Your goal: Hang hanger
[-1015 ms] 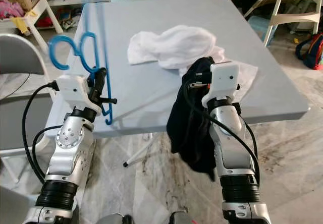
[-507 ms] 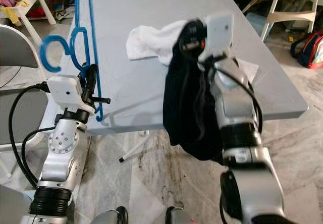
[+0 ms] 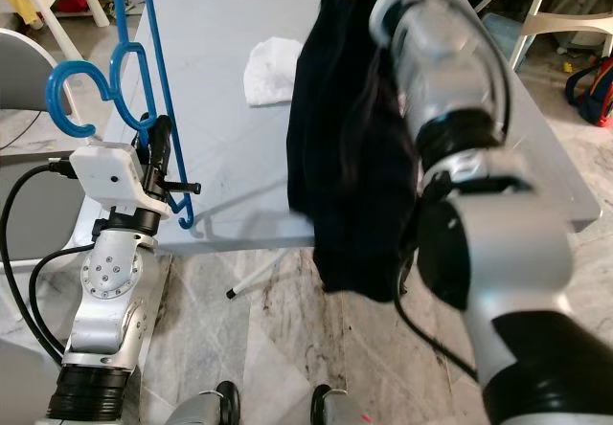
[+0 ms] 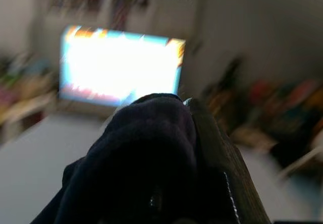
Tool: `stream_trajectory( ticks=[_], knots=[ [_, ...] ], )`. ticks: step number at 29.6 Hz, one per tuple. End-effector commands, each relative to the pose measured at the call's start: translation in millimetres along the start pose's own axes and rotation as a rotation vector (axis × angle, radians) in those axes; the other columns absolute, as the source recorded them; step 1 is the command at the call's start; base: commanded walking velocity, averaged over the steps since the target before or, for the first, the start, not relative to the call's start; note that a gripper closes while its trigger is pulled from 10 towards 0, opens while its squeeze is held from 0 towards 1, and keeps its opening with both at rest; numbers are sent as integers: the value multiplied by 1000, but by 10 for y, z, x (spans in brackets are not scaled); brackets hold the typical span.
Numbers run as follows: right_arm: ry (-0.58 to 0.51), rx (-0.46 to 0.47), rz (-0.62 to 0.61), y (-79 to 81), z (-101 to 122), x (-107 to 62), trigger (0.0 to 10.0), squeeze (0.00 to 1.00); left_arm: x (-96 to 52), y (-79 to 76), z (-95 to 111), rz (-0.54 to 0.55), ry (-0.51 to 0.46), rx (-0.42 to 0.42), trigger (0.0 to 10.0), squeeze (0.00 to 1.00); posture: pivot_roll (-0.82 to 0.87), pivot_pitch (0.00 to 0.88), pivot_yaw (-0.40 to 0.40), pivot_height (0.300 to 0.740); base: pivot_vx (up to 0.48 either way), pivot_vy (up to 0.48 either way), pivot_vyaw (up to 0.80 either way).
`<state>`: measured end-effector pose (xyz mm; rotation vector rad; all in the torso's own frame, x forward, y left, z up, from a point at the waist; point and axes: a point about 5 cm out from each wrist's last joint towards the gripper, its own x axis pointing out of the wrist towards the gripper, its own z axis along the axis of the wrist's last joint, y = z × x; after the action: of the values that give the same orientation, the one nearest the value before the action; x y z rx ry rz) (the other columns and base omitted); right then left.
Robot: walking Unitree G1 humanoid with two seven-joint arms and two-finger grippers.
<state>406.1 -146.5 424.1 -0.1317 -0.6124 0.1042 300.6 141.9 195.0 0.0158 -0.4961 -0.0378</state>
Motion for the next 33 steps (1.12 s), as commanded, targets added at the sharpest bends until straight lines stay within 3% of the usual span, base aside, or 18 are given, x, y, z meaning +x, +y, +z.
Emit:
stream_trajectory(
  ticks=[1,3,6,8,9,10,11,14,15,16,18,22,25,33],
  knots=[
    [-155,-43,-74,-113,384,70,10000,0,-329,102,-503,39,294,36,10000,0,205,262,-76,740,0,0,0],
    [-240,-62,-101,-175,570,81,10000,0,-377,131,-489,61,296,42,10000,0,224,266,-87,740,0,0,0],
    [-238,-82,-71,-144,510,67,10000,0,-401,144,-486,73,299,45,10000,0,229,267,-89,740,0,0,0],
    [-152,-102,0,-50,215,13,10000,0,-411,139,-481,76,299,45,10000,0,231,267,-92,740,0,0,0],
    [-39,-110,88,66,-153,-89,10000,0,-404,139,-480,77,298,45,10000,0,231,267,-92,740,0,0,0],
    [-39,-110,88,66,-153,-89,10000,0,-404,139,-480,77,298,45,10000,0,231,267,-92,740,0,0,0],
    [64,-125,174,172,-480,-218,10000,0,-397,133,-480,74,298,43,10000,0,229,268,-91,740,0,0,0],
    [224,-118,334,334,-937,-464,10000,0,-389,116,-483,66,302,37,10000,0,218,269,-83,740,0,0,0],
    [269,-118,378,373,-1047,-536,10000,557,-385,110,-486,62,304,35,10000,0,213,270,-81,740,0,0,0],
    [307,-130,427,411,-1160,-622,10000,1000,-382,99,-493,55,307,32,10000,0,210,270,-79,740,0,0,0],
    [405,-130,527,474,-1404,-829,10000,1000,-371,62,-516,35,317,17,10000,0,198,267,-74,740,0,0,0],
    [455,-105,571,476,-1526,-956,10000,1000,-350,27,-539,24,325,4,10000,0,180,261,-66,740,0,0,0],
    [476,-73,573,474,-1576,-1011,10000,1000,-340,7,-550,17,330,-3,10000,0,173,259,-65,740,0,0,0],
    [500,53,564,521,-1835,-1414,10000,1000,-338,-9,-611,16,362,-13,10000,0,148,251,-57,740,0,0,0]
  ],
)
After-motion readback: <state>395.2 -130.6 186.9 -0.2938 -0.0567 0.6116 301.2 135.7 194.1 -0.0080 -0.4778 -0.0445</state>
